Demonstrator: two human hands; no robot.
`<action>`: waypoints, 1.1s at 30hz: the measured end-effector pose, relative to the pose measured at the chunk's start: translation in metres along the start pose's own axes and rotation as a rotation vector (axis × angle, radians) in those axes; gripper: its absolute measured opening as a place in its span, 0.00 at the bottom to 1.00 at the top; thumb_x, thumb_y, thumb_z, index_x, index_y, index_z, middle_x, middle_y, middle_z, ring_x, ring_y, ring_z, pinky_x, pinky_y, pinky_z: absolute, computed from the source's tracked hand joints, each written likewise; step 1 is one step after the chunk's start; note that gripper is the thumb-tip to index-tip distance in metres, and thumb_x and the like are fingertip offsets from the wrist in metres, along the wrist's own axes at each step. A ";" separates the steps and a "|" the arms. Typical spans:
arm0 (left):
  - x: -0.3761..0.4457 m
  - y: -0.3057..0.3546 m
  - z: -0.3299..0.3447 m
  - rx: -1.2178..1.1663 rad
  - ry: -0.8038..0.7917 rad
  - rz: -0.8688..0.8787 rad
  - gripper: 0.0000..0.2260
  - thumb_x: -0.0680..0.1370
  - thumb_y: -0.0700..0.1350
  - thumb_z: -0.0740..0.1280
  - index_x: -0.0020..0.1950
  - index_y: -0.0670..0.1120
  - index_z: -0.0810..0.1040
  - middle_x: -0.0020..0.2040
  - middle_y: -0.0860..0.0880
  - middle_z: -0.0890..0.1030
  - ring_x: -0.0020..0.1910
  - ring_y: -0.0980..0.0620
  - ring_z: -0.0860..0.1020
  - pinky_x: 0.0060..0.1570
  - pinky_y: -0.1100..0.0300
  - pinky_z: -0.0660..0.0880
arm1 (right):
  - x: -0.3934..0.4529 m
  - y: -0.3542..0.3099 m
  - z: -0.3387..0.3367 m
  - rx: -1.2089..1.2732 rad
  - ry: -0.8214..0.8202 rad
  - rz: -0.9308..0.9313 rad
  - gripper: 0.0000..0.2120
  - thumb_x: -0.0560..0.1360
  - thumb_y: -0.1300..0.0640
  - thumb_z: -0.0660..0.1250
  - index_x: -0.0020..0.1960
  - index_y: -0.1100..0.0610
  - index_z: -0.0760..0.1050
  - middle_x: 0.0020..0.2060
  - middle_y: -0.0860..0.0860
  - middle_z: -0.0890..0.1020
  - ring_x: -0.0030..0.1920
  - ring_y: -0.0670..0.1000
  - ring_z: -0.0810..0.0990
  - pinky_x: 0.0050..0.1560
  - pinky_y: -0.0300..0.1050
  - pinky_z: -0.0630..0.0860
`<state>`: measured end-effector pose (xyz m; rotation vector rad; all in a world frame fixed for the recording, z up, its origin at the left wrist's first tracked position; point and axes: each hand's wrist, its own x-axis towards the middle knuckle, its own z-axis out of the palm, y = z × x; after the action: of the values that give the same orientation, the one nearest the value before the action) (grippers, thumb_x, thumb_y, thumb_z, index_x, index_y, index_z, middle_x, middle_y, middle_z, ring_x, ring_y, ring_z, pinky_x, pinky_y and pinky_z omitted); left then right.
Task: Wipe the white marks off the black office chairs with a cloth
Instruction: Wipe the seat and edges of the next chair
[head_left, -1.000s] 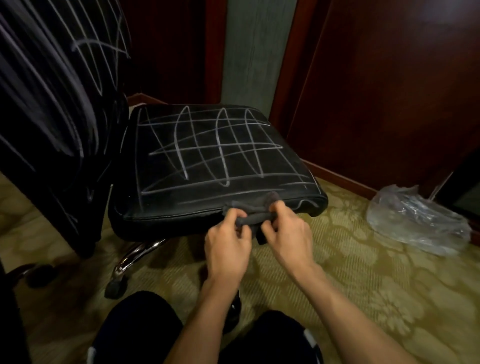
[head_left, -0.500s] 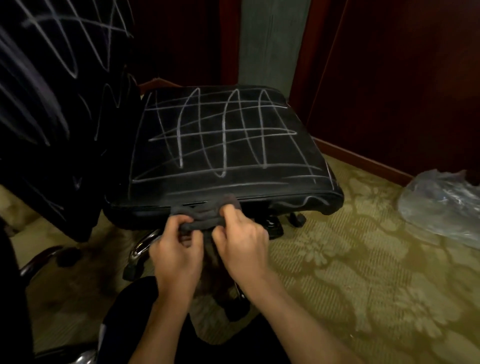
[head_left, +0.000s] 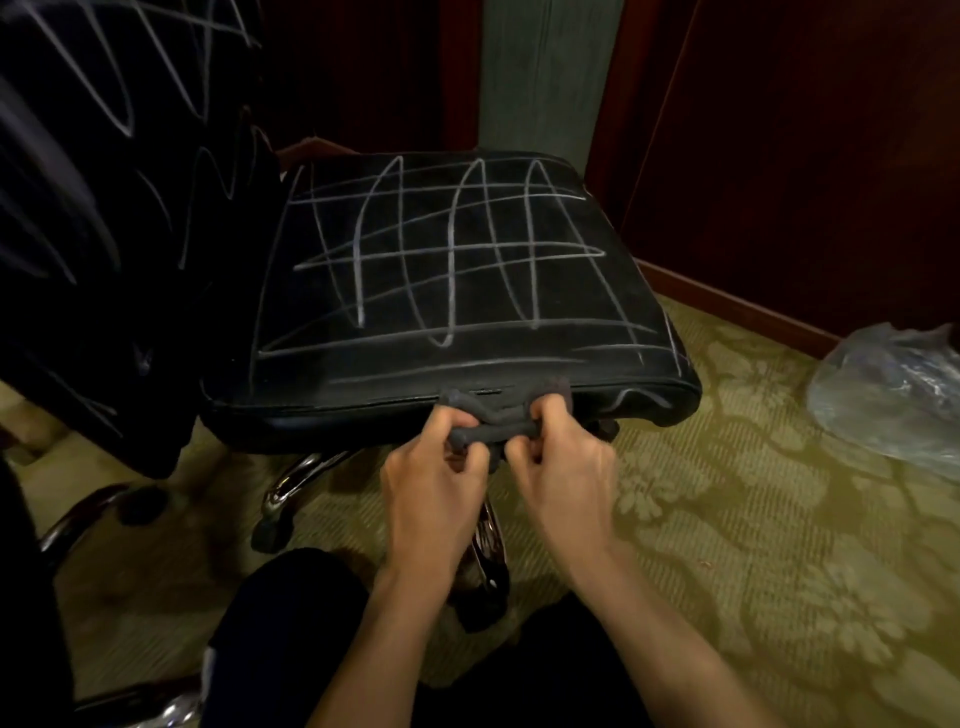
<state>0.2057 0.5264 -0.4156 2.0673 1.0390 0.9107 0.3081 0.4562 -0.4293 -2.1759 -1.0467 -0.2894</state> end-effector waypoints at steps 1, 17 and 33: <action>0.001 -0.003 -0.004 0.007 0.021 -0.015 0.09 0.73 0.40 0.73 0.47 0.52 0.77 0.36 0.56 0.81 0.36 0.55 0.81 0.47 0.58 0.76 | -0.001 -0.006 0.004 -0.001 -0.006 0.008 0.10 0.71 0.58 0.71 0.48 0.56 0.72 0.34 0.51 0.81 0.30 0.55 0.80 0.30 0.46 0.75; -0.009 0.047 0.048 -0.051 -0.107 0.080 0.08 0.74 0.43 0.71 0.48 0.54 0.74 0.37 0.54 0.83 0.36 0.55 0.82 0.40 0.53 0.80 | 0.003 0.056 -0.044 -0.065 0.116 0.049 0.10 0.71 0.57 0.71 0.51 0.55 0.74 0.39 0.50 0.81 0.36 0.54 0.80 0.33 0.44 0.70; -0.020 0.081 0.093 -0.016 -0.203 0.180 0.06 0.76 0.43 0.70 0.52 0.50 0.77 0.40 0.51 0.84 0.37 0.51 0.83 0.38 0.52 0.79 | -0.001 0.113 -0.060 0.040 0.261 0.208 0.12 0.73 0.53 0.66 0.54 0.56 0.75 0.43 0.50 0.77 0.40 0.49 0.76 0.38 0.43 0.71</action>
<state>0.3040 0.4487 -0.4095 2.2141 0.7466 0.7727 0.3983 0.3659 -0.4417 -2.1216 -0.6707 -0.4377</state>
